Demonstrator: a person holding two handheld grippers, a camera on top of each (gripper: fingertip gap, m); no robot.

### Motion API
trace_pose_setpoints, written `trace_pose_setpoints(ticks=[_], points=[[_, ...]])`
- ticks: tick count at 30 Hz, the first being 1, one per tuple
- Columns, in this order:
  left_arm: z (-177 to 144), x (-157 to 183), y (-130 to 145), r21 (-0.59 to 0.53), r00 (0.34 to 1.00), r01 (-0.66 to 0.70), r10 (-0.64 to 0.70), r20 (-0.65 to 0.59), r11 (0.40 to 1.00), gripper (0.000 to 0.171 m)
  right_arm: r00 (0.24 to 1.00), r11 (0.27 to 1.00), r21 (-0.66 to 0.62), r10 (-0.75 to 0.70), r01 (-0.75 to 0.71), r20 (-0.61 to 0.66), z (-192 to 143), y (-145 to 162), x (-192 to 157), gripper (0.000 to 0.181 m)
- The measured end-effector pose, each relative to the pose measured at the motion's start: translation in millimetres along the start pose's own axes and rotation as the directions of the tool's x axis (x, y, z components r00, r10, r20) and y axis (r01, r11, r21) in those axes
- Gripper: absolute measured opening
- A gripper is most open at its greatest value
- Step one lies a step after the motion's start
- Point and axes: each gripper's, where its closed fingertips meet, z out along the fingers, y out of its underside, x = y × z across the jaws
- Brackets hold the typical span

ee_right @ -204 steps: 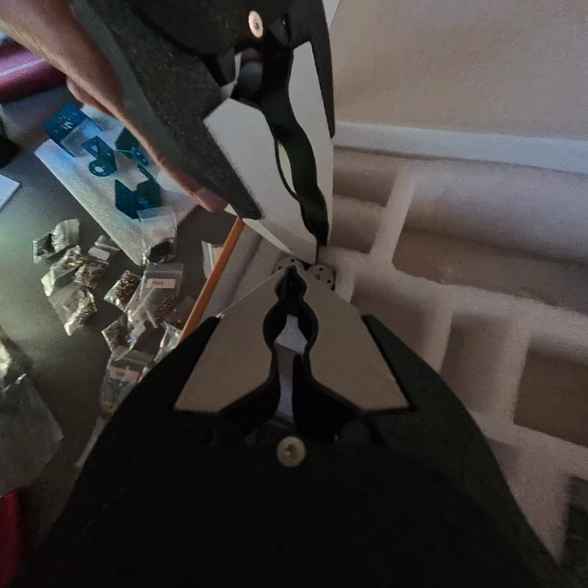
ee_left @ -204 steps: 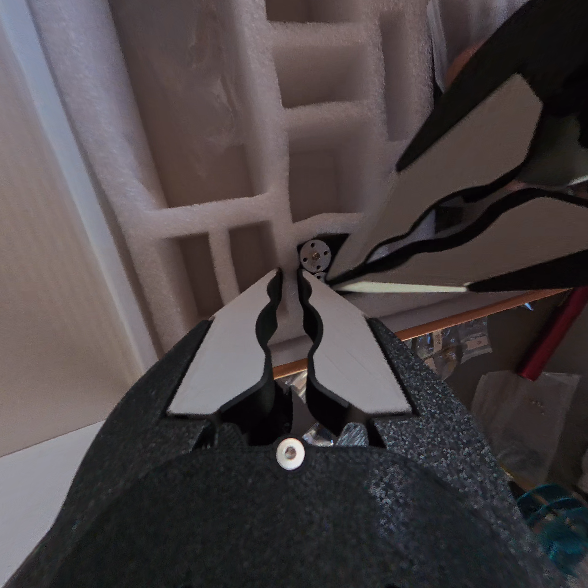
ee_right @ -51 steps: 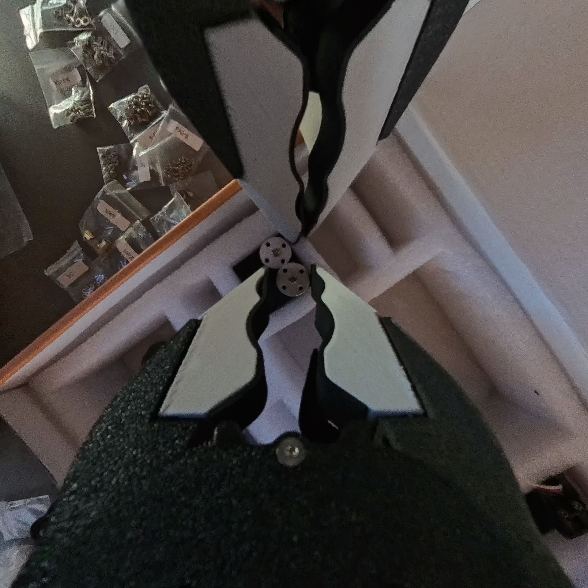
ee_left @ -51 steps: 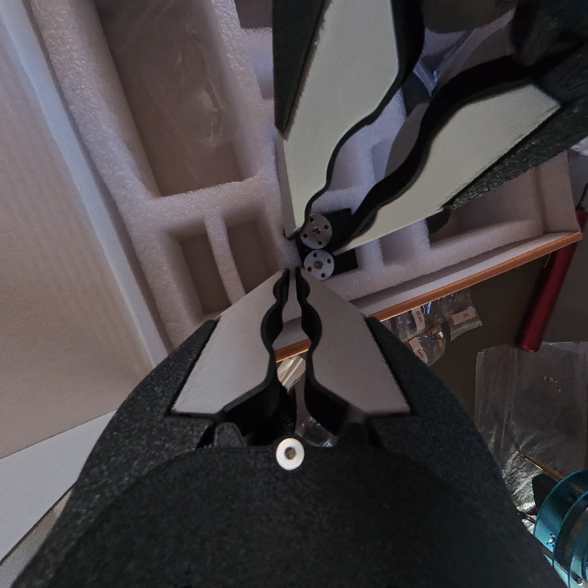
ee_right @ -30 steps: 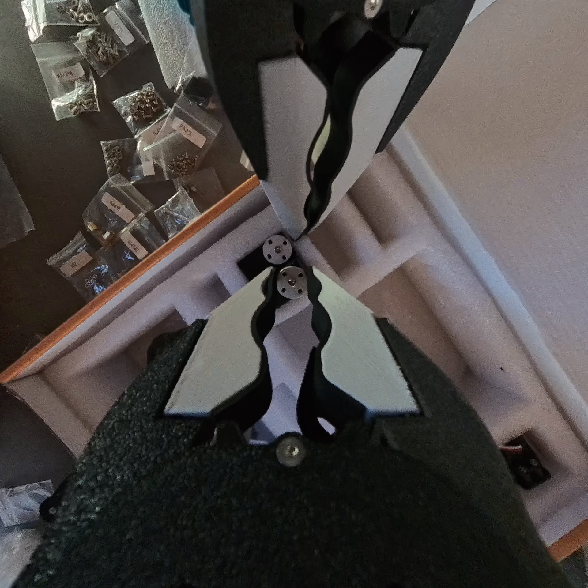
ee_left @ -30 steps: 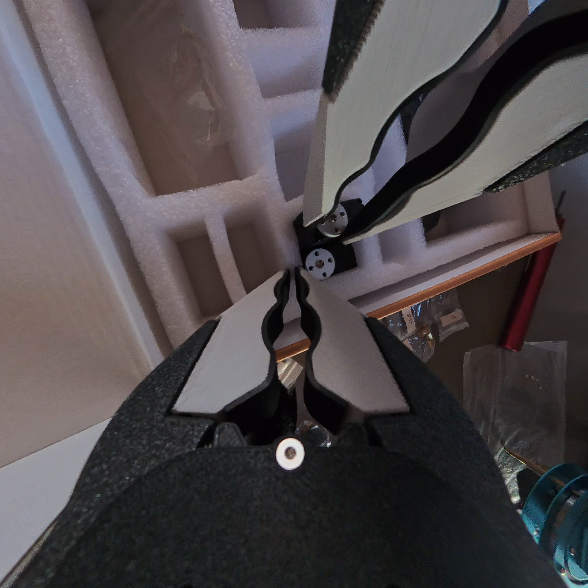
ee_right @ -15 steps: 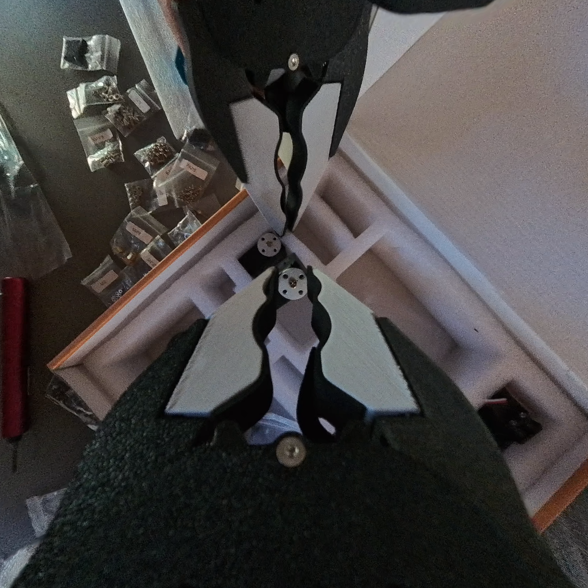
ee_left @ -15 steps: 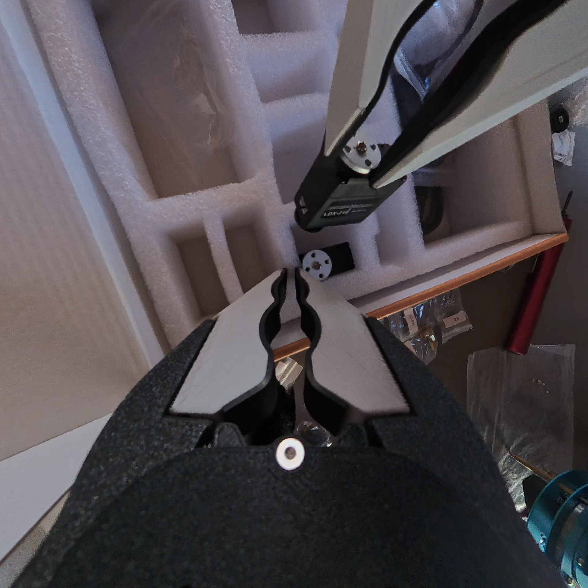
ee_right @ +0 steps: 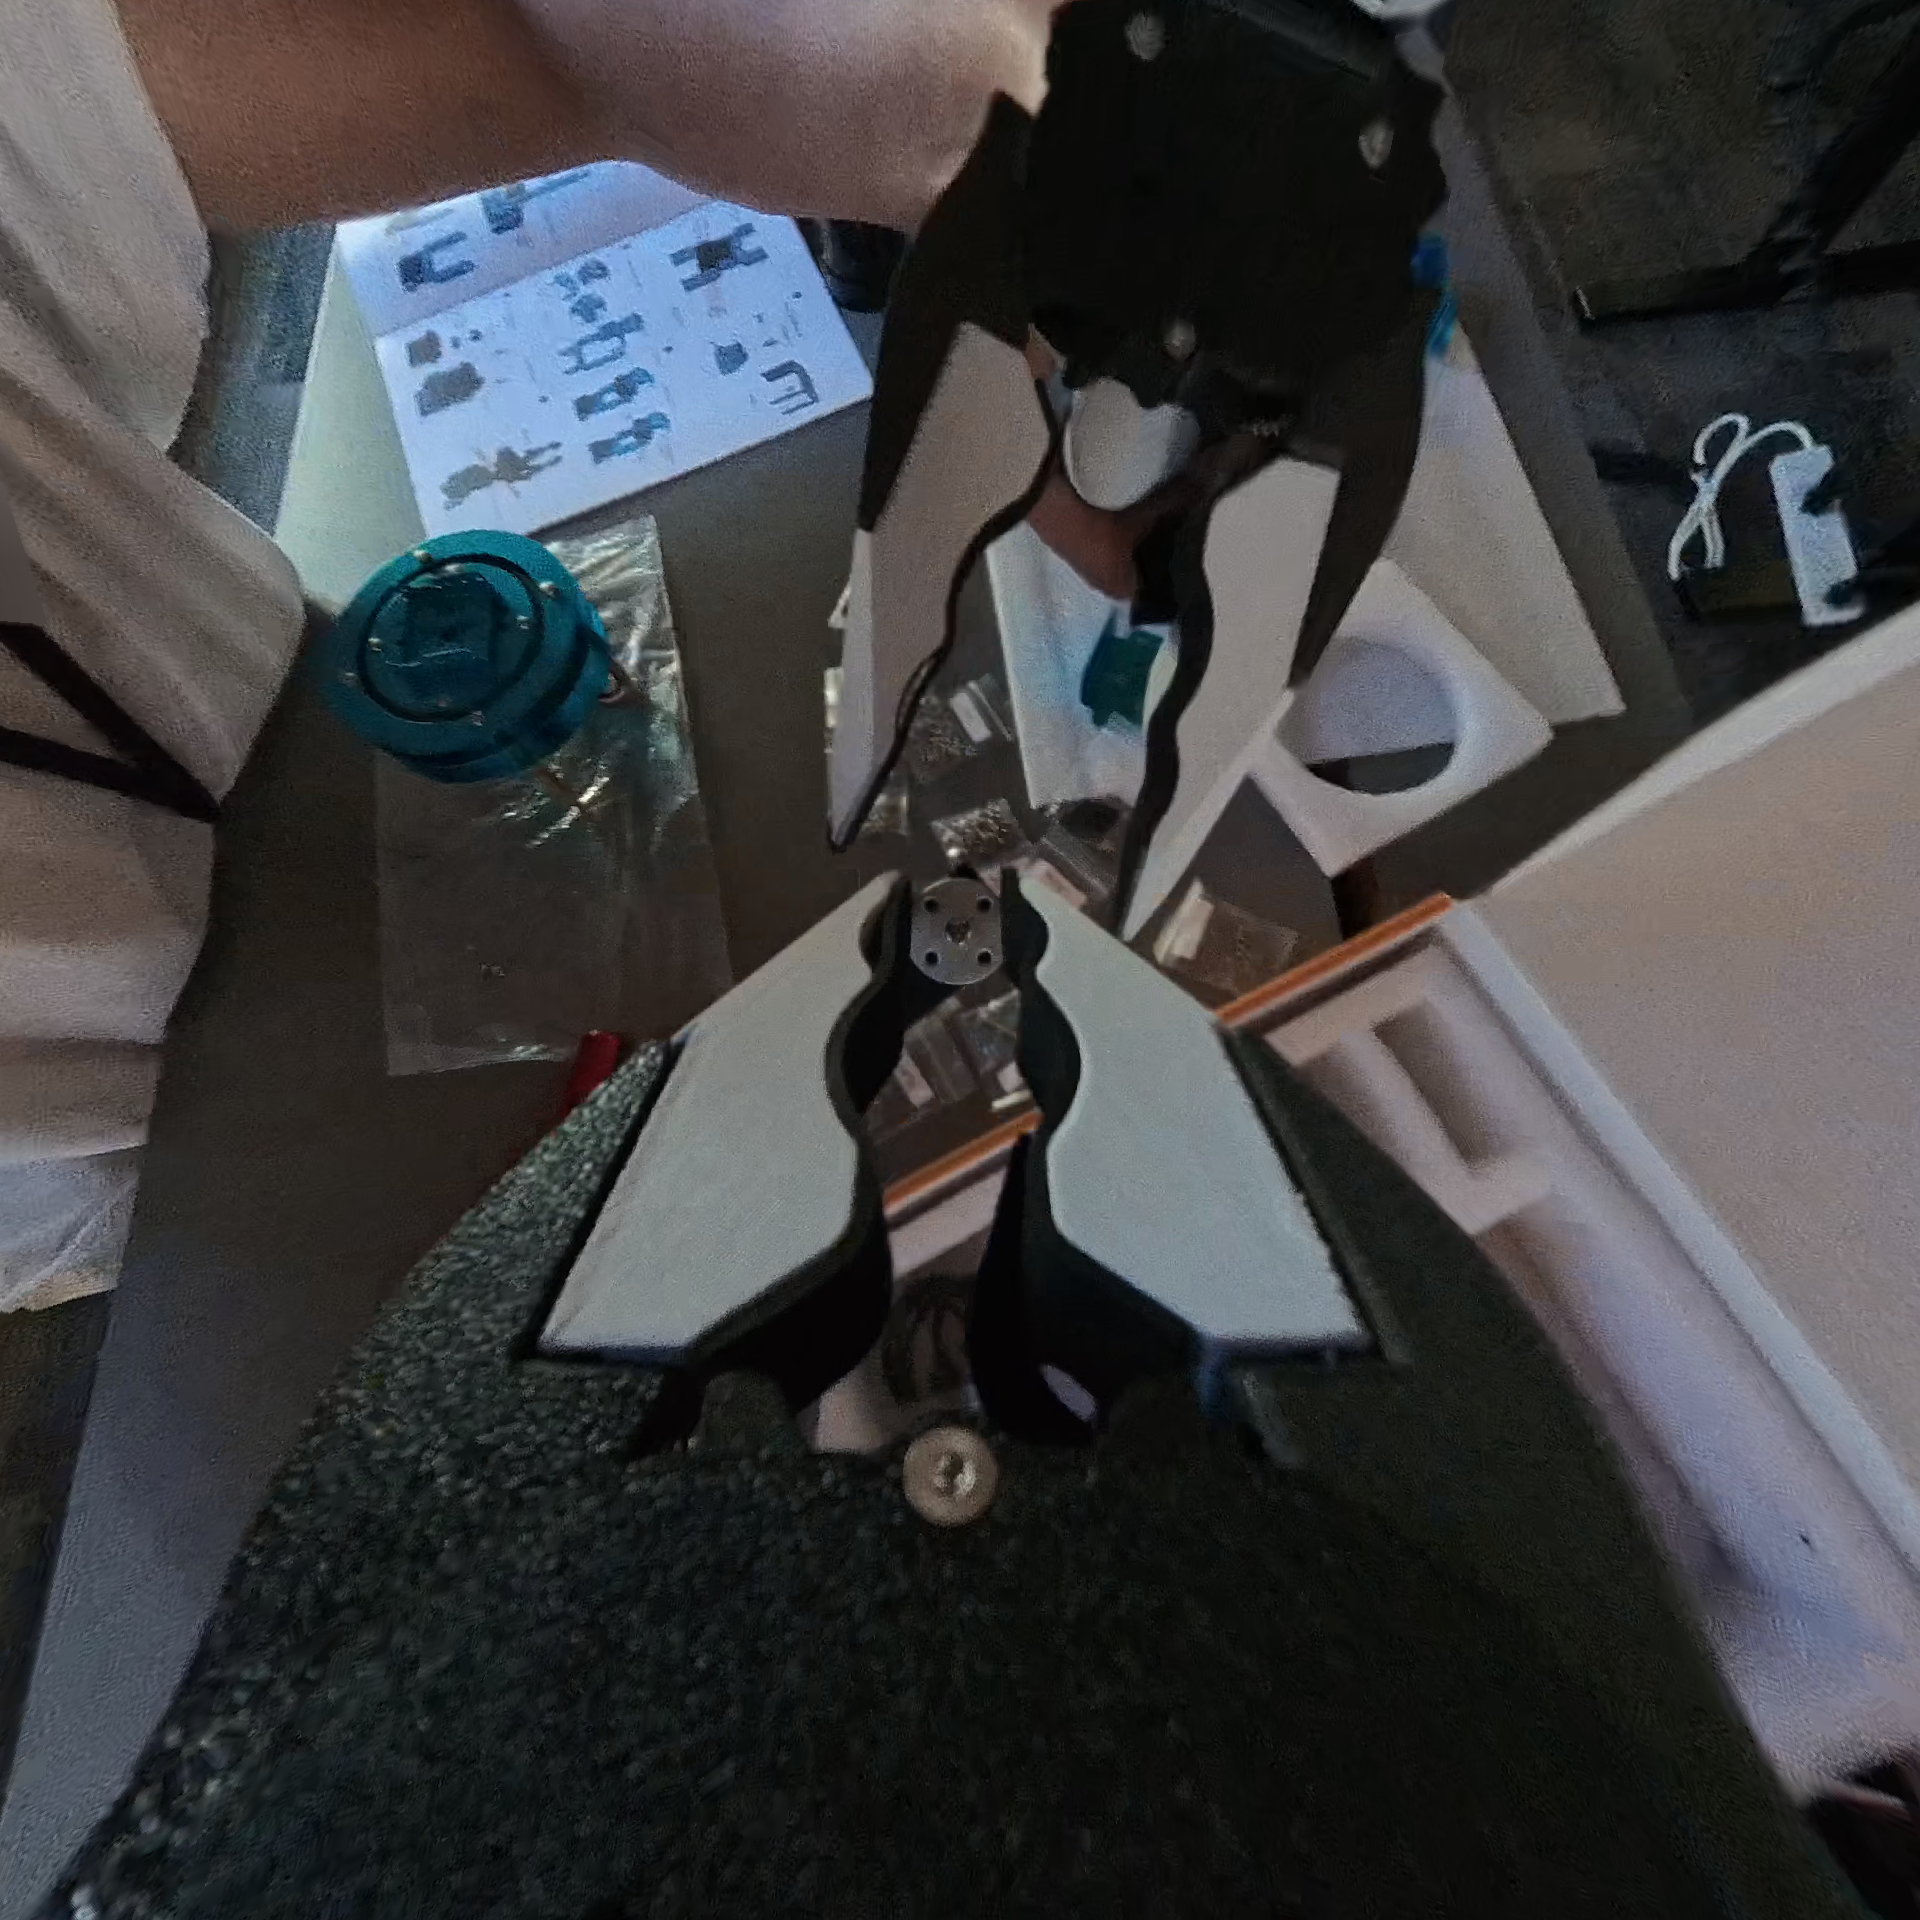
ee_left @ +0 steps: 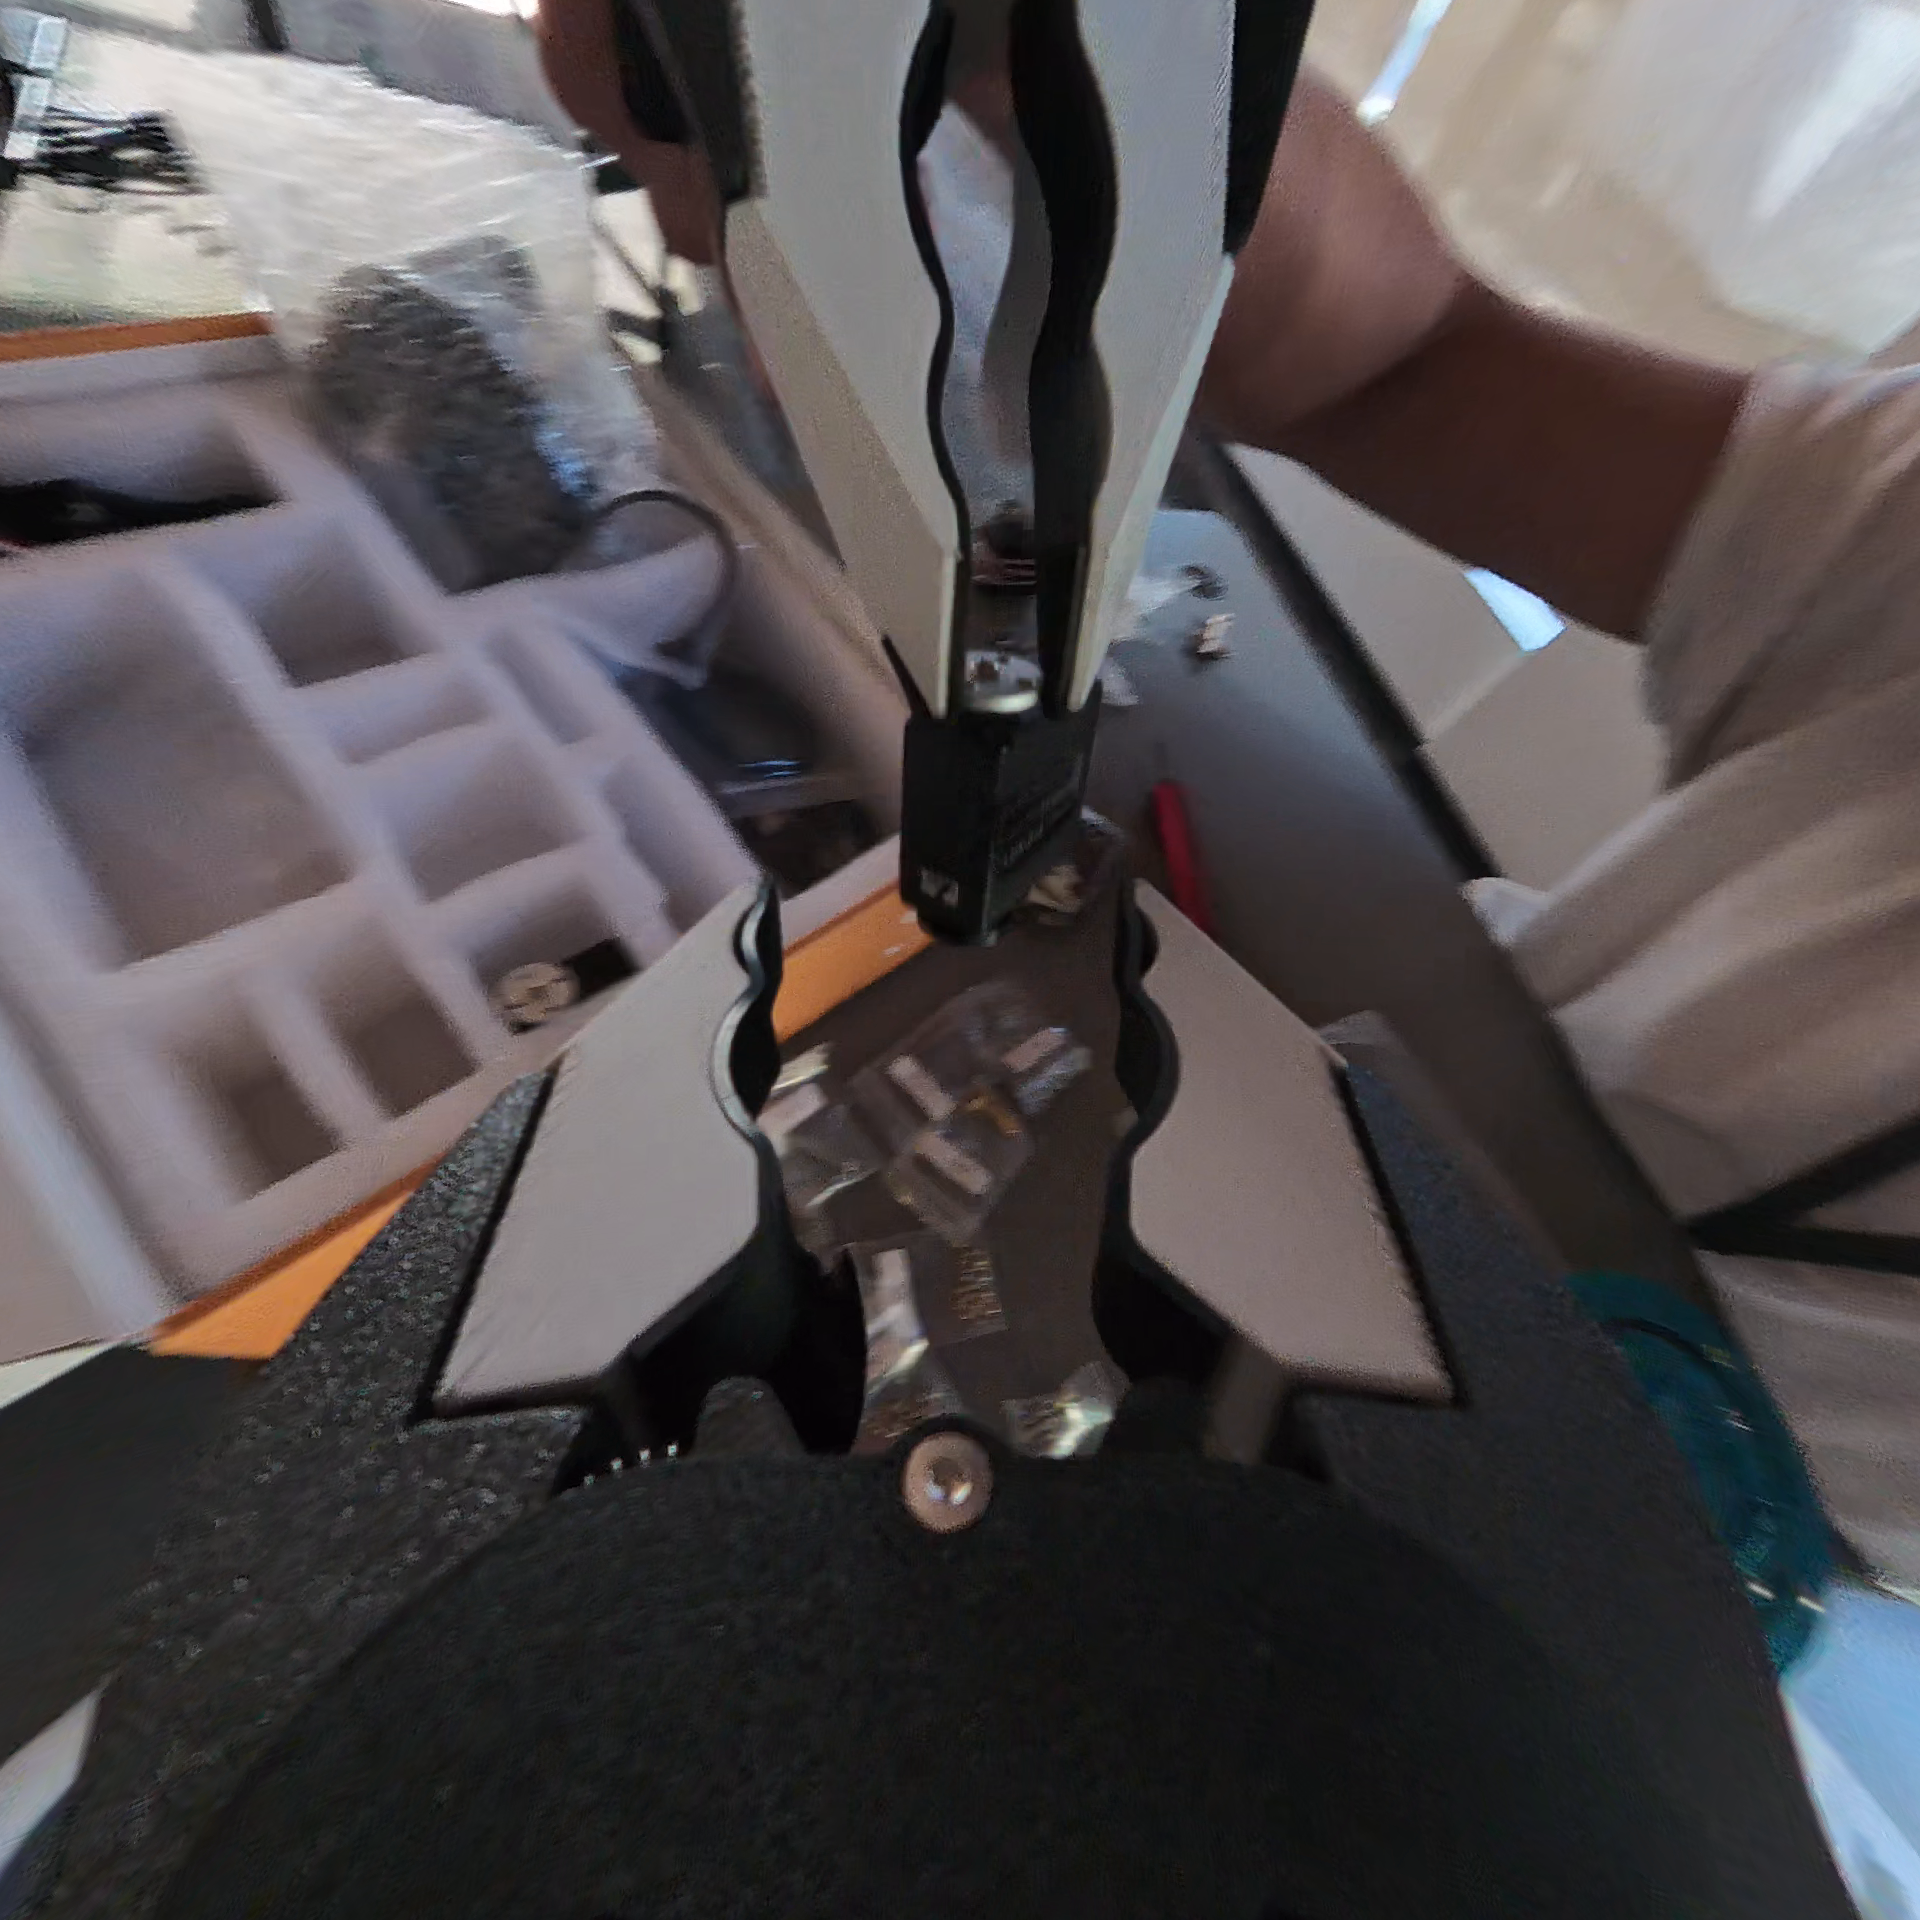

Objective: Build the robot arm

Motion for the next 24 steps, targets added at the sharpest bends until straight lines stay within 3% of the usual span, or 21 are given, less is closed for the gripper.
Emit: trace_pose_setpoints(ticks=[2,4,5,7,8,10,12,15,18,20,24], points=[[-2.8,31.3,0.6,0.031,0.990,0.024,-0.019,-0.138,0.999,0.056,0.998,0.999,-0.006,-0.035,0.036,0.057,11.9,-17.7,-20.7,0.015],[-9.8,62.1,-0.6,0.076,0.964,0.038,-0.017,-0.266,0.996,0.035,0.992,0.998,-0.015,-0.057,0.059,0.115,24.3,-31.5,-39.7,0.014],[-14.2,74.2,0.1,0.095,0.951,0.047,-0.016,-0.307,0.994,0.026,0.988,0.997,-0.019,-0.066,0.070,0.141,30.3,-37.9,-48.8,0.014],[-21.9,88.4,6.7,0.102,0.943,0.071,-0.034,-0.332,0.992,0.021,0.984,0.995,-0.034,-0.090,0.096,0.152,41.2,-46.2,-60.7,0.013],[-25.2,89.6,11.3,0.100,0.951,0.085,-0.051,-0.305,0.991,0.021,0.985,0.993,-0.037,-0.111,0.117,0.130,46.5,-51.6,-62.1,0.001],[-33.8,94.2,23.4,0.094,0.967,0.101,-0.075,-0.243,0.990,0.021,0.984,0.987,0.013,-0.160,0.159,0.074,51.3,-71.3,-64.4,0.003],[-48.2,105.9,30.8,0.128,0.975,0.134,-0.108,-0.194,0.983,0.021,0.989,0.988,0.055,-0.146,0.145,0.026,53.4,-90.2,-68.6,0.022],[-81.6,122.0,37.9,0.230,0.984,0.178,-0.167,-0.068,0.957,0.020,0.984,0.988,0.087,-0.119,0.131,-0.132,62.4,-106.2,-71.2,0.036],[-123.7,140.3,50.3,0.366,0.952,0.250,-0.296,0.075,0.896,0.020,0.948,0.978,0.133,-0.116,0.162,-0.296,84.8,-108.0,-90.8,0.038],[-151.9,160.2,68.5,0.443,0.907,0.293,-0.393,0.150,0.847,0.020,0.936,0.967,0.197,-0.089,0.163,-0.341,104.9,-104.3,-118.8,0.041],[-199.5,232.4,105.5,0.610,0.865,0.306,-0.481,0.142,0.731,0.020,0.884,0.947,0.224,-0.107,0.230,-0.455,145.7,-84.8,-174.1,0.037]])
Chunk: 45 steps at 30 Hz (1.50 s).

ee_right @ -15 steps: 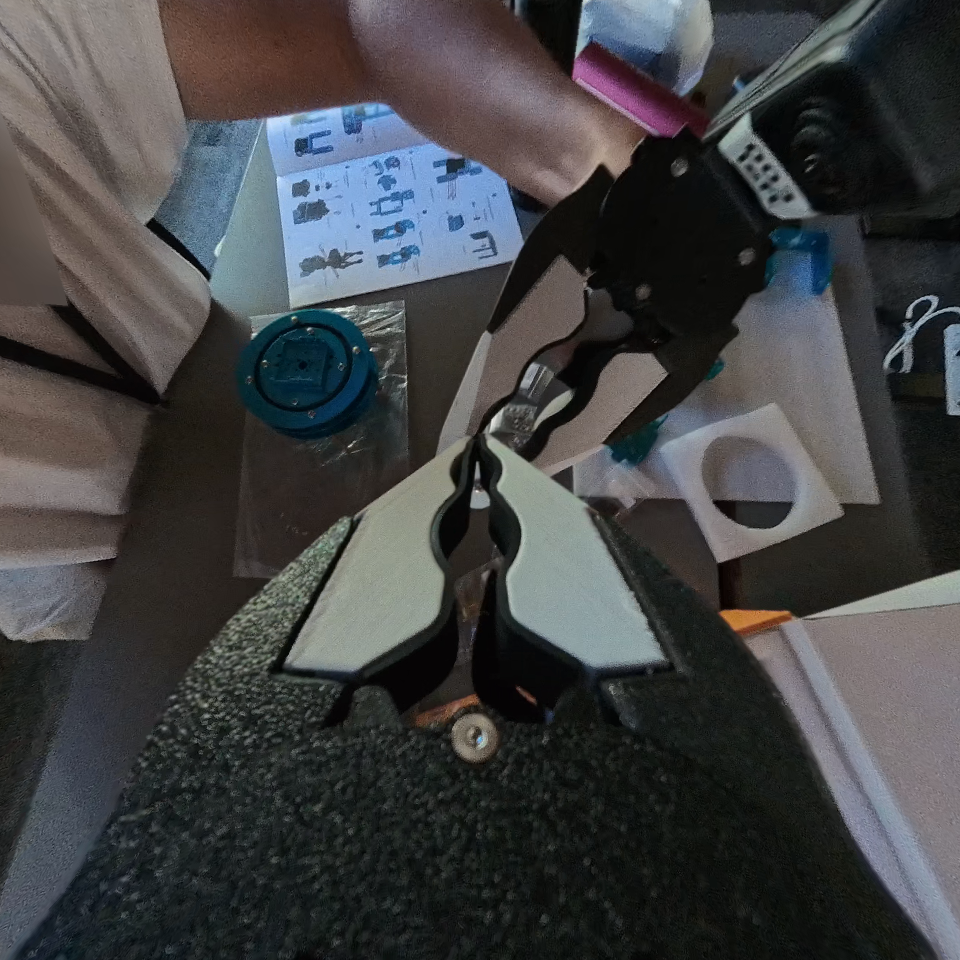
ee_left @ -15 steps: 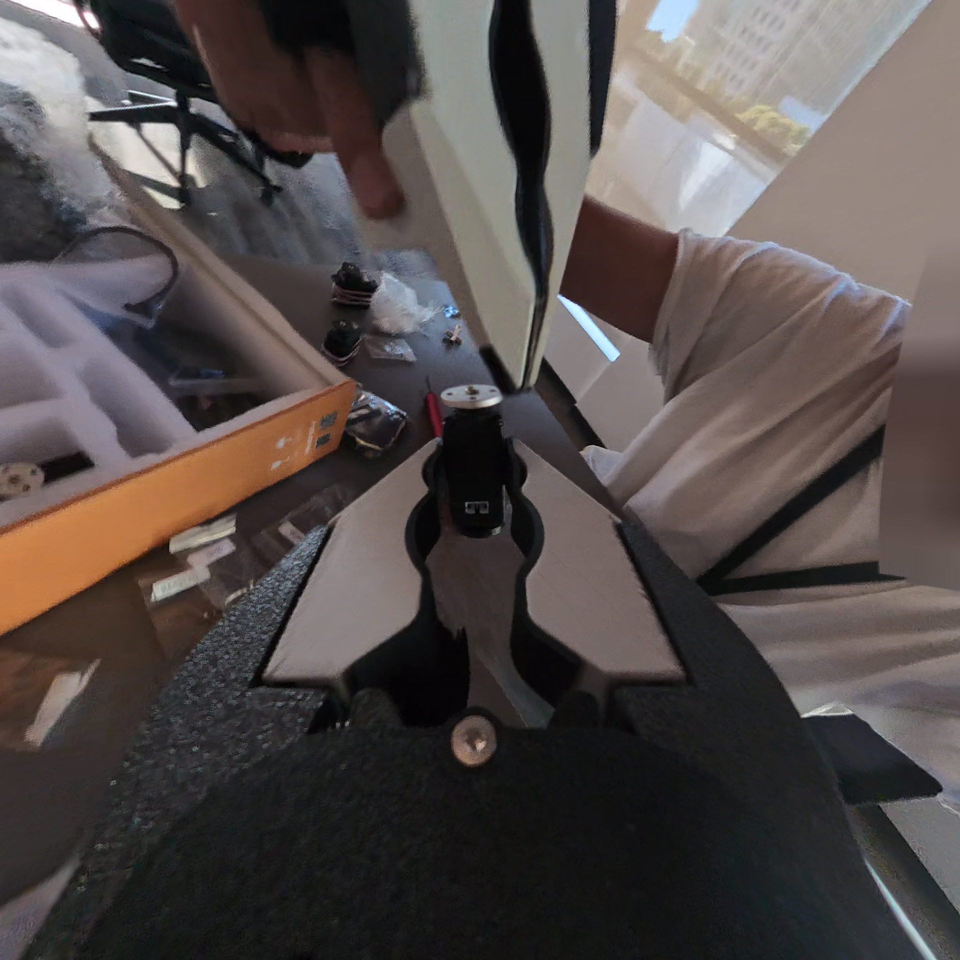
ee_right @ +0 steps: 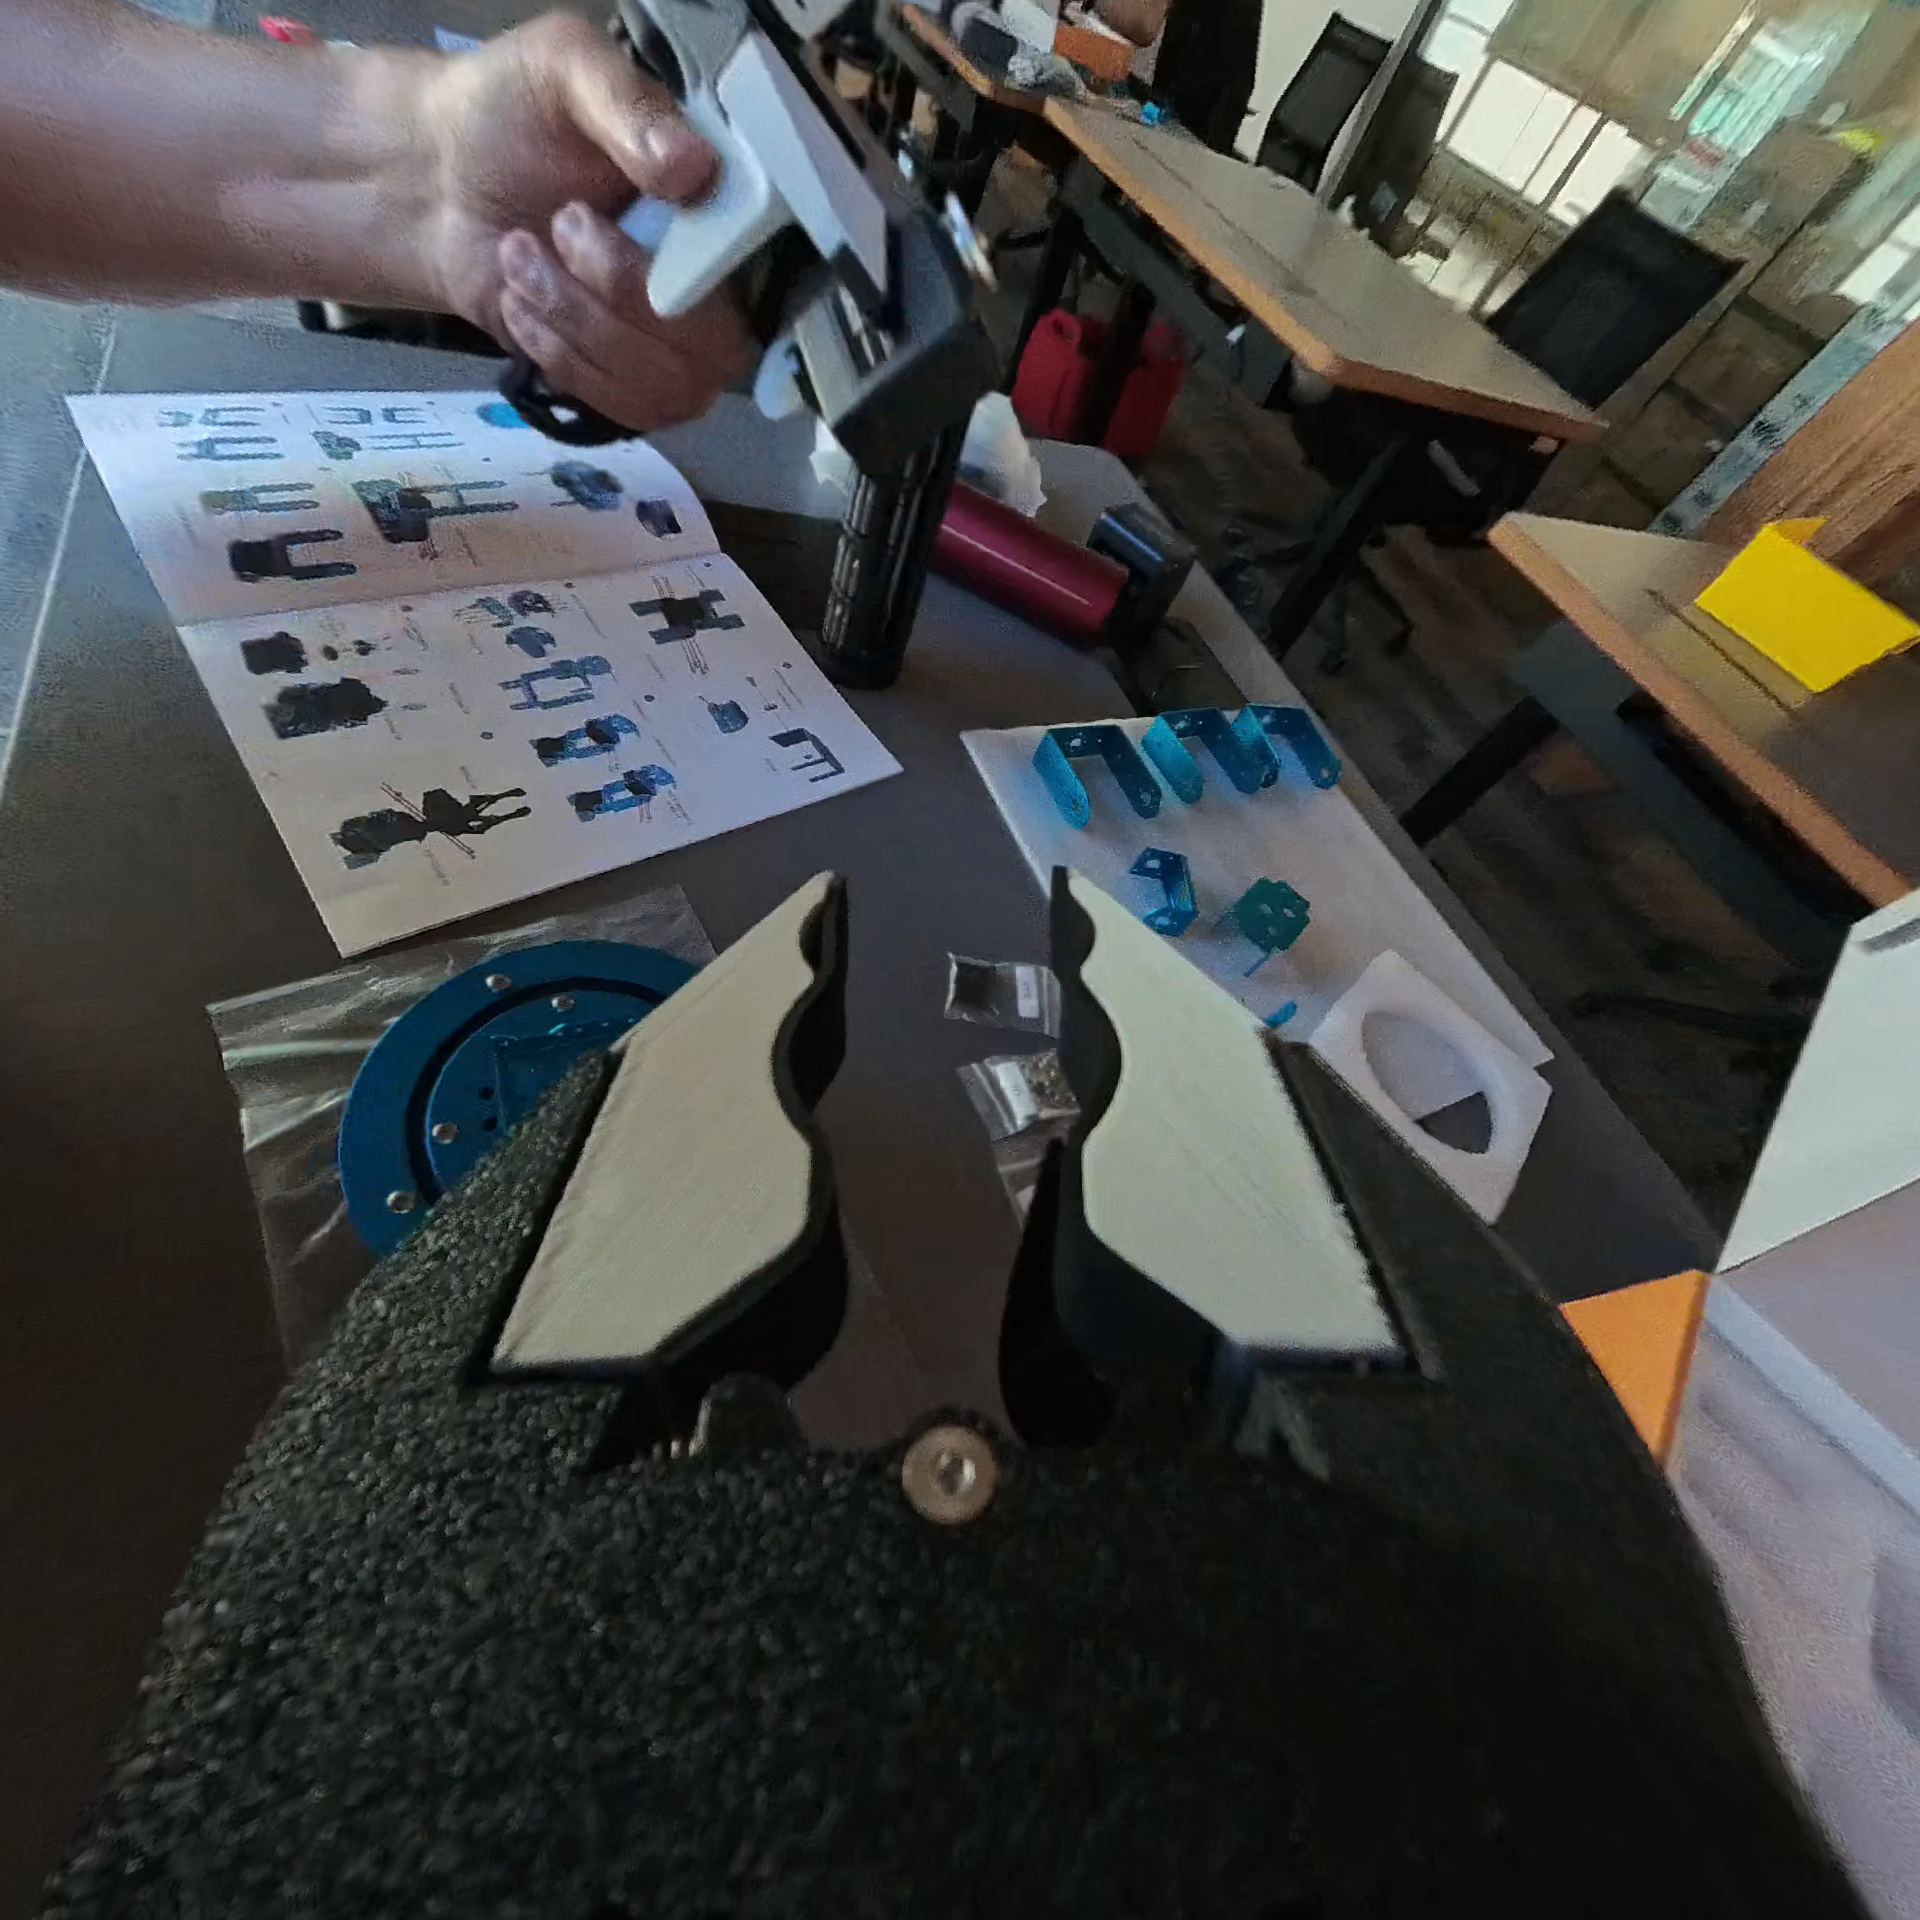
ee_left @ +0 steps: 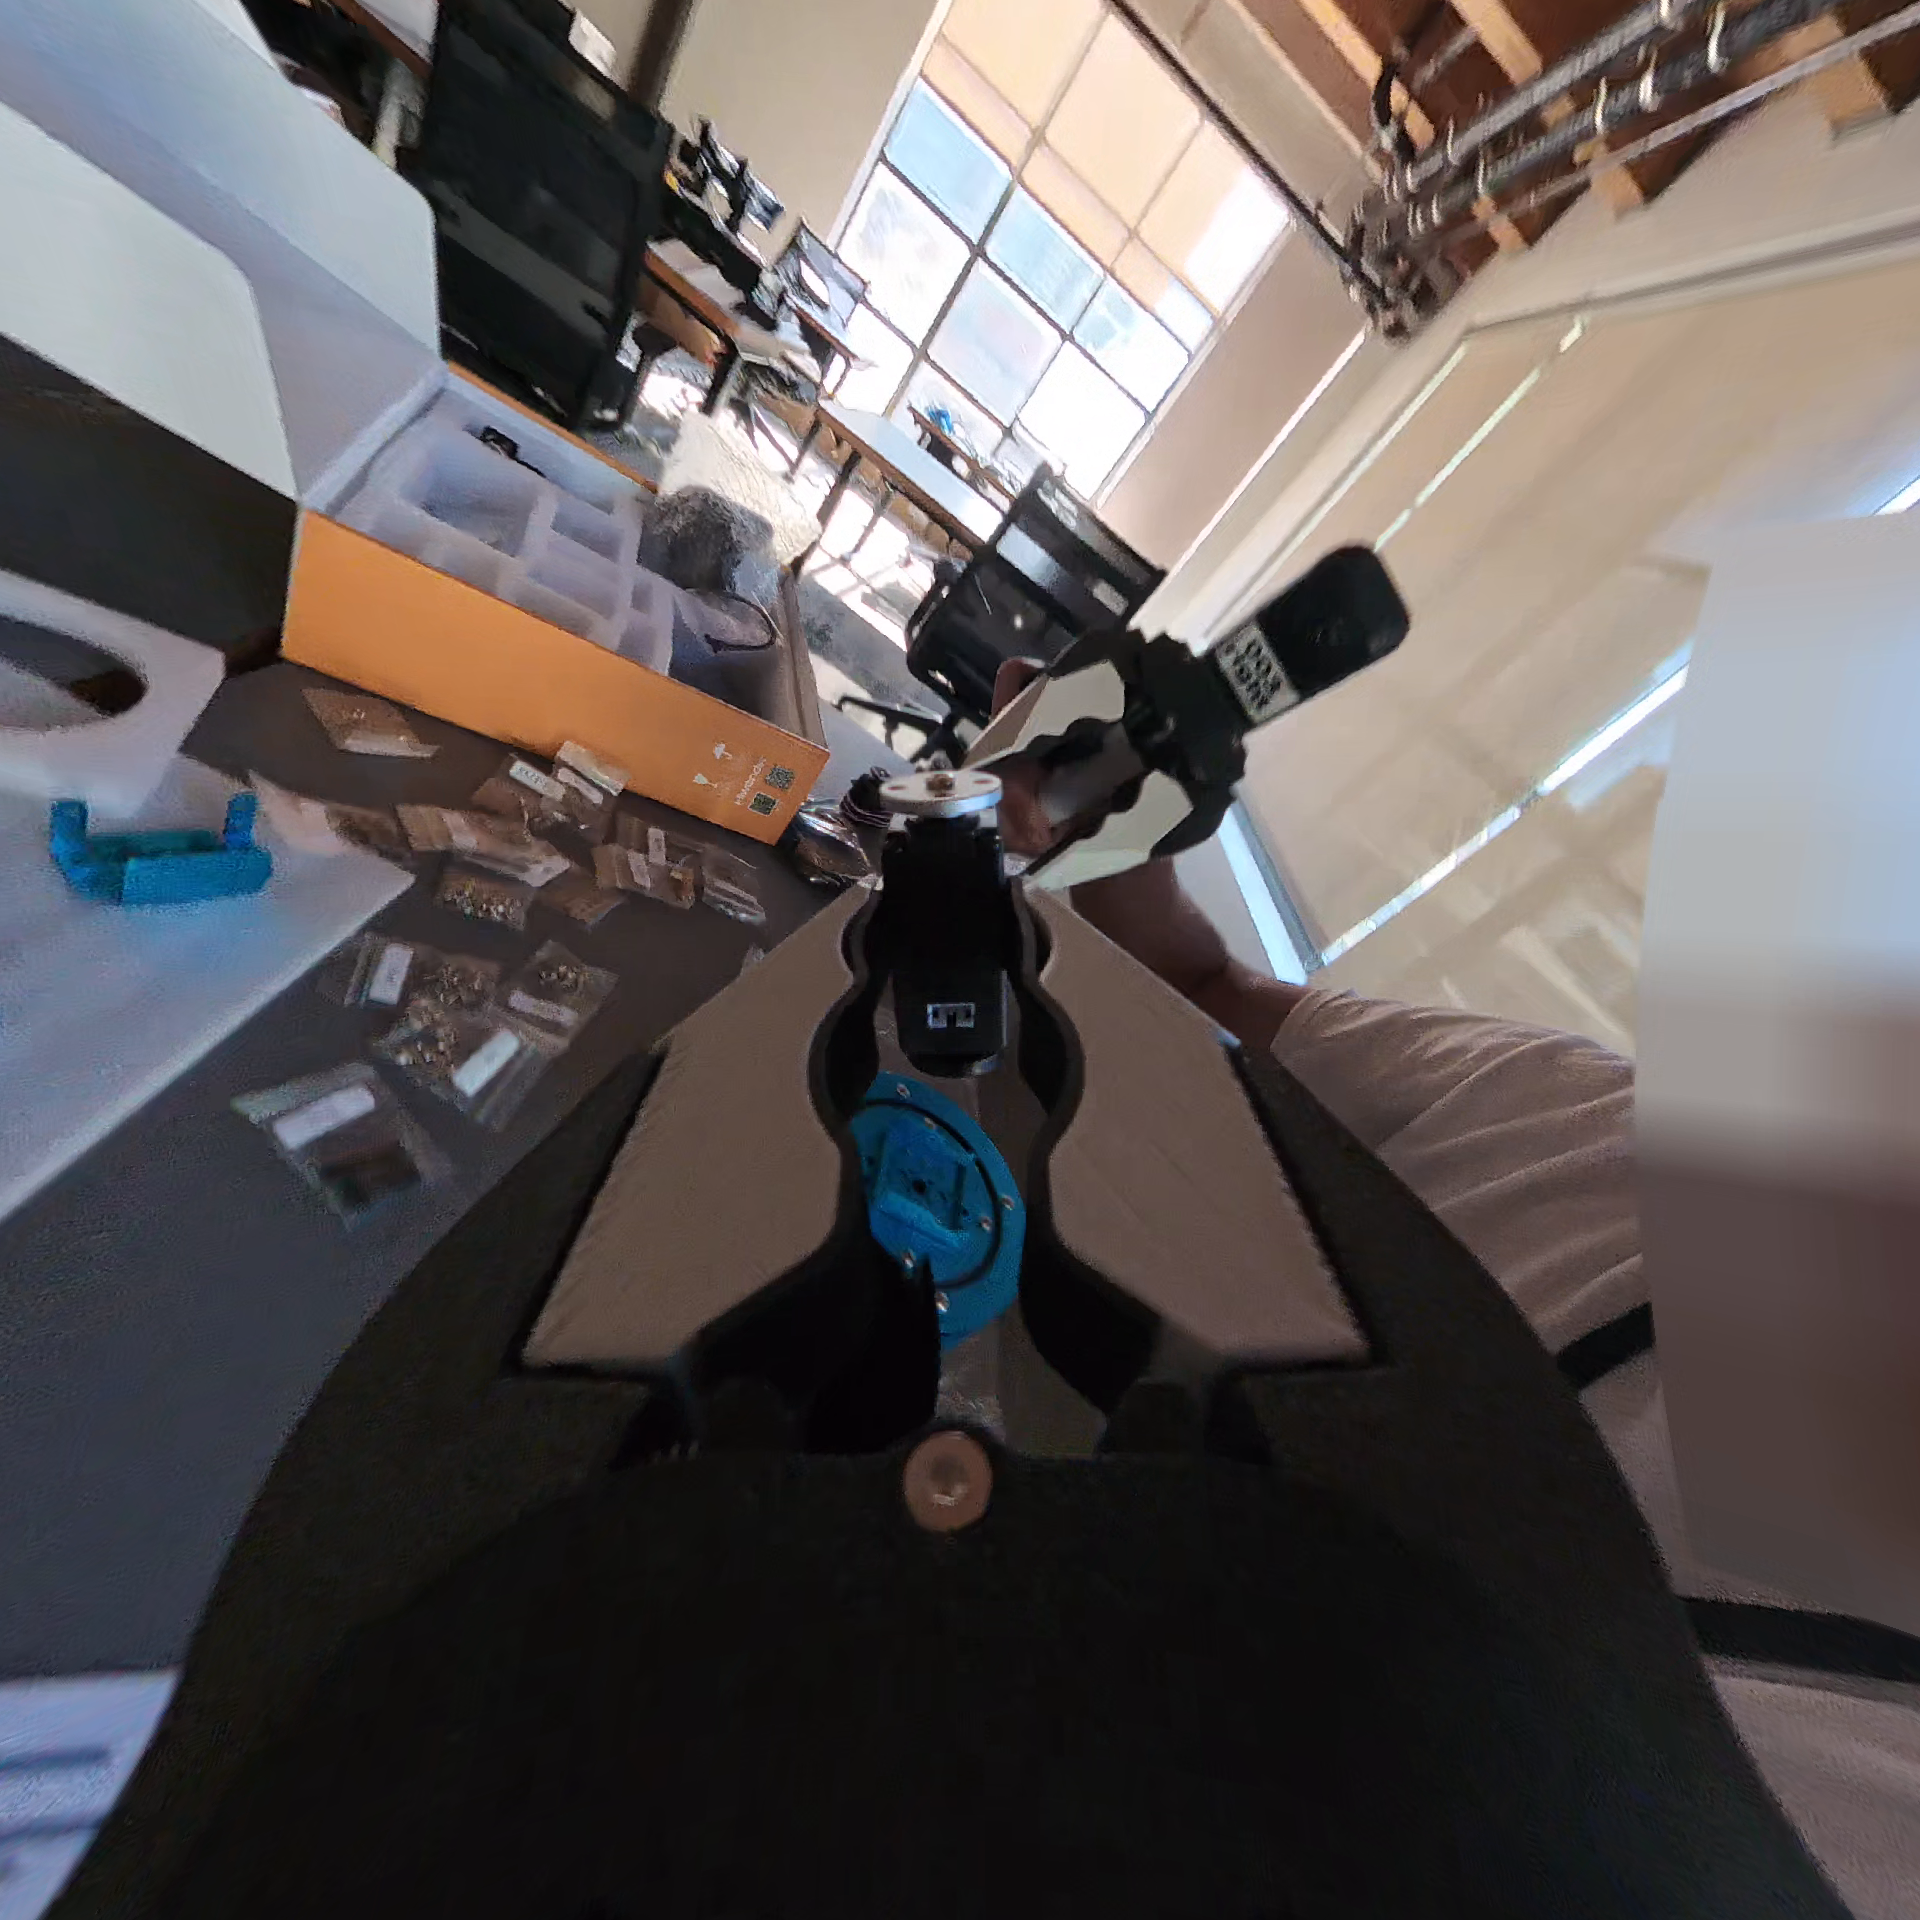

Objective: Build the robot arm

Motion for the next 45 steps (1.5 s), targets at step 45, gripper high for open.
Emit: trace_pose_setpoints(ticks=[45], points=[[-324.3,-25.2,168.9,0.547,0.638,-0.210,-0.311,0.704,0.810,0.020,0.911,0.981,-0.003,0.178,-0.193,-0.372,17.3,127.9,44.7,0.026]])
